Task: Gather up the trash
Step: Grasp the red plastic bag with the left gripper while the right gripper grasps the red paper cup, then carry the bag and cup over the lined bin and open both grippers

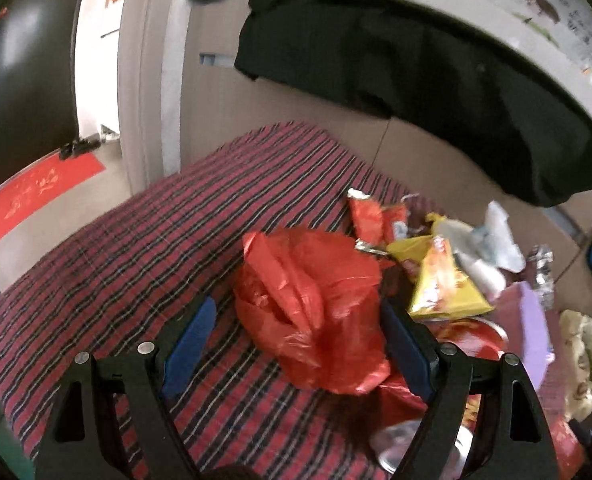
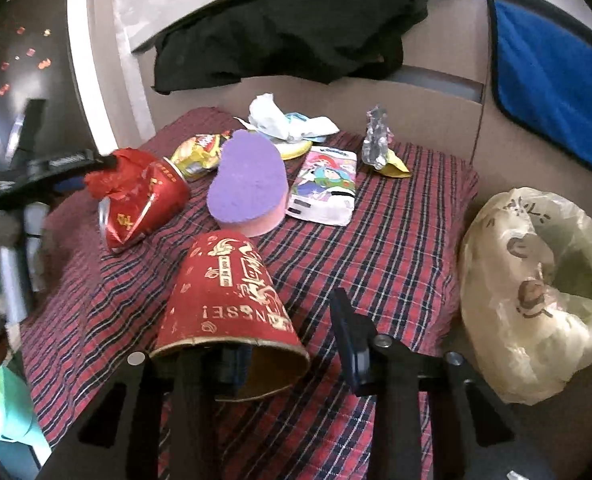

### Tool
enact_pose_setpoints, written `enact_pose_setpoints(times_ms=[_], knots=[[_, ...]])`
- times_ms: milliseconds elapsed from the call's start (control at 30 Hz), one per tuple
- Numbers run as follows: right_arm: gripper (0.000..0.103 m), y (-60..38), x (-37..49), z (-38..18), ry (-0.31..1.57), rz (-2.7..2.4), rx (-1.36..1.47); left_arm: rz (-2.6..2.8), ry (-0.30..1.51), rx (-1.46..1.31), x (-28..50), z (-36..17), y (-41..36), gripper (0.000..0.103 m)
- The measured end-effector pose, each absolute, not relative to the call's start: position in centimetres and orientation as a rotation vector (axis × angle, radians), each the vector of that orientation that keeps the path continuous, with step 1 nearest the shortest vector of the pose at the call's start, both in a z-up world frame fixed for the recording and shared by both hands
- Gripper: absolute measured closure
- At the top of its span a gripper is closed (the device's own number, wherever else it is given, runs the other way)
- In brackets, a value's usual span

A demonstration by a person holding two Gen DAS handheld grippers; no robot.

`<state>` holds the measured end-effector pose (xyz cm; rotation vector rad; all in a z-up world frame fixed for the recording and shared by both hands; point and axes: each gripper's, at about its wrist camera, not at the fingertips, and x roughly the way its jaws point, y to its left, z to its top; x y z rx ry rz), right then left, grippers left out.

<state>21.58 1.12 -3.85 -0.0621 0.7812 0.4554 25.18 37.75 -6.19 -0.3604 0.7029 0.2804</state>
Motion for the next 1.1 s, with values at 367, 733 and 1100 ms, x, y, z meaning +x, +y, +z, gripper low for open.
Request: enact_pose_setpoints(times_ms=[367,733,1100], knots=[[0.069,2.2,21.6,-3.4,0.75,0.569,-0.085,0.232,0.688,-0.405,25.3,-4.4,36.7,0.057],[0.094,2.5,21.1,-1.7,0.714,0.613,-0.116,0.117,0.545,-0.275,21.1,1.0,29.8,0.058],[0.096,-4.3,20.6,4.6,0.569,0.5,0.015,-0.048,0.411,-0.167,16.5,7.0,19.1,0.058]])
